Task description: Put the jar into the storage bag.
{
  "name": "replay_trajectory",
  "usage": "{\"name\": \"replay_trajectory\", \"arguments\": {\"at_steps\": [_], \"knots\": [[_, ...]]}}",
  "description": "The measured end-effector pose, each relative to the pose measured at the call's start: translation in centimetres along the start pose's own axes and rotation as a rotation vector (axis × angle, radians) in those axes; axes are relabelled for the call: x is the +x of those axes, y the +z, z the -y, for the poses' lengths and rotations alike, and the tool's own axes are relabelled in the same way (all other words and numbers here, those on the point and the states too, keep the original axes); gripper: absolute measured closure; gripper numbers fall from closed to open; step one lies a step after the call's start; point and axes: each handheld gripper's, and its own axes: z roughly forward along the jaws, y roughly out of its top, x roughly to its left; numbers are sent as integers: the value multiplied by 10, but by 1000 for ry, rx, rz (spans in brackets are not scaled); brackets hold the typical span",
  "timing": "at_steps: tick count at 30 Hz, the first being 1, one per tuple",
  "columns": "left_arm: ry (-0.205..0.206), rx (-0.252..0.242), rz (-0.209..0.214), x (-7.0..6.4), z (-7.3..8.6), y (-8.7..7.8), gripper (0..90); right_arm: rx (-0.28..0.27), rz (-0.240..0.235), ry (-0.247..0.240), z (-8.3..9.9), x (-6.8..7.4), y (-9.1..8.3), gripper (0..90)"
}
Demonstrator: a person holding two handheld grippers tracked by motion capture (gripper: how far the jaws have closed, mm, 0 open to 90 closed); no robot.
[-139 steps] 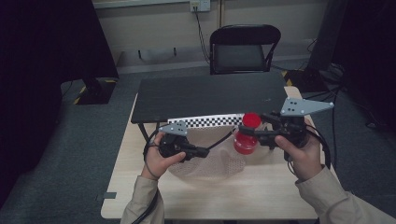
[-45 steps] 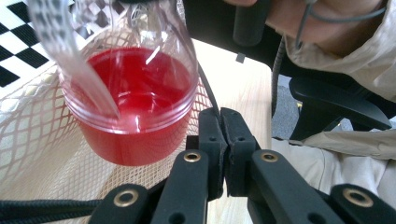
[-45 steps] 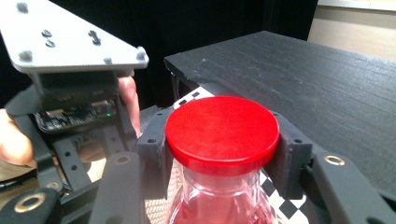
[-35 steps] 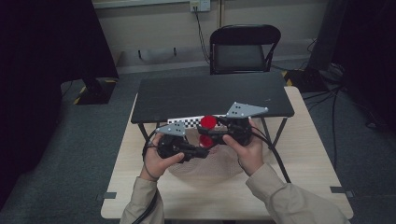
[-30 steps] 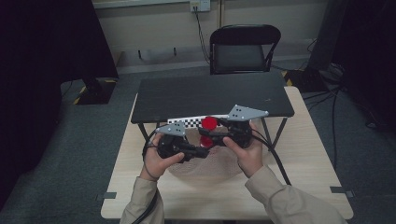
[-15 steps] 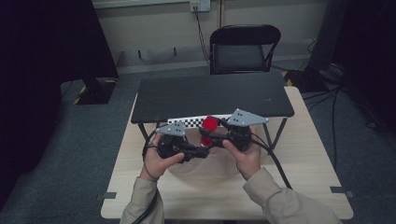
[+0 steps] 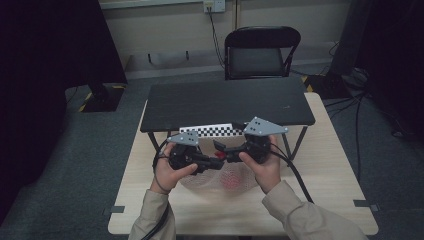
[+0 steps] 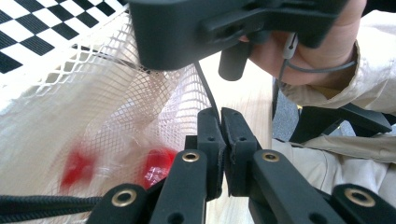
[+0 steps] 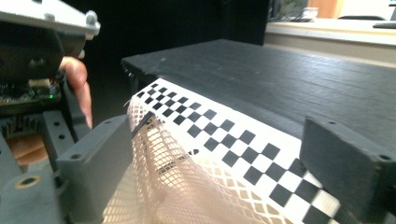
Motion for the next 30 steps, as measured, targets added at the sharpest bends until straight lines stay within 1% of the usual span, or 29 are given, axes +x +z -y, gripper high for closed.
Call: {"name": "replay_trajectory", "arguments": {"at_steps": [1, 3, 5, 7, 8, 9, 10, 11, 12, 13, 14, 15, 16, 18, 19, 20, 21, 22, 24, 26, 28, 29, 30], "knots": [[0, 3, -2, 0, 0, 0, 867, -11, 12, -1, 1, 0, -1, 50], [-3, 4, -5, 0, 0, 1, 856, -15, 22, 2, 3, -1, -3, 38], [-6, 9, -10, 1, 1, 3, 843, -15, 17, 15, 5, -3, -5, 33], [-7, 12, -19, 1, 1, 4, 809, -14, 18, 17, 7, -5, -8, 21], [-9, 9, -41, 2, 2, 5, 763, -9, 15, 17, 7, -5, -9, 7], [-7, 9, -76, 3, 2, 6, 682, 1, 15, 14, 7, -6, -10, 0], [-4, 12, -99, 4, 3, 7, 605, 8, 15, 12, 7, -6, -11, 0], [8, 8, -109, 5, 4, 8, 540, 14, 14, 8, 7, -7, -12, 0], [16, -16, -118, 6, 5, 8, 460, 22, 10, 5, 7, -8, -13, 0], [23, -28, -128, 8, 5, 8, 371, 33, 8, 1, 7, -8, -15, 0], [38, -34, -148, 9, 6, 9, 318, 35, 8, -4, 8, -9, -16, 0], [43, -23, -163, 10, 6, 9, 293, 42, -1, -5, 9, -10, -17, 0], [41, -15, -163, 11, 7, 9, 264, 52, -14, 0, 10, -11, -18, 0], [43, 13, -162, 12, 8, 11, 192, 72, -21, 4, 13, -13, -21, 0], [38, 35, -169, 12, 9, 12, 170, 79, -27, 5, 15, -15, -22, 0], [24, 54, -166, 13, 10, 14, 138, 88, -30, 7, 17, -16, -23, 0], [11, 78, -142, 14, 11, 15, 109, 103, -34, 4, 19, -17, -25, 0], [14, 85, -127, 15, 13, 16, 98, 109, -34, -1, 21, -18, -26, 0], [0, 109, -101, 17, 18, 16, 100, 116, -33, -3, 25, -20, -29, 0], [-4, 113, -98, 20, 21, 15, 56, 139, -24, -3, 30, -23, -32, 0], [-24, 109, -103, 23, 25, 14, 53, 154, -20, -7, 34, -26, -34, 0], [-21, 110, -113, 24, 27, 14, 53, 155, -18, 0, 37, -27, -35, 0], [-14, 111, -113, 25, 29, 13, 54, 162, -18, 4, 39, -28, -36, 0]]}}
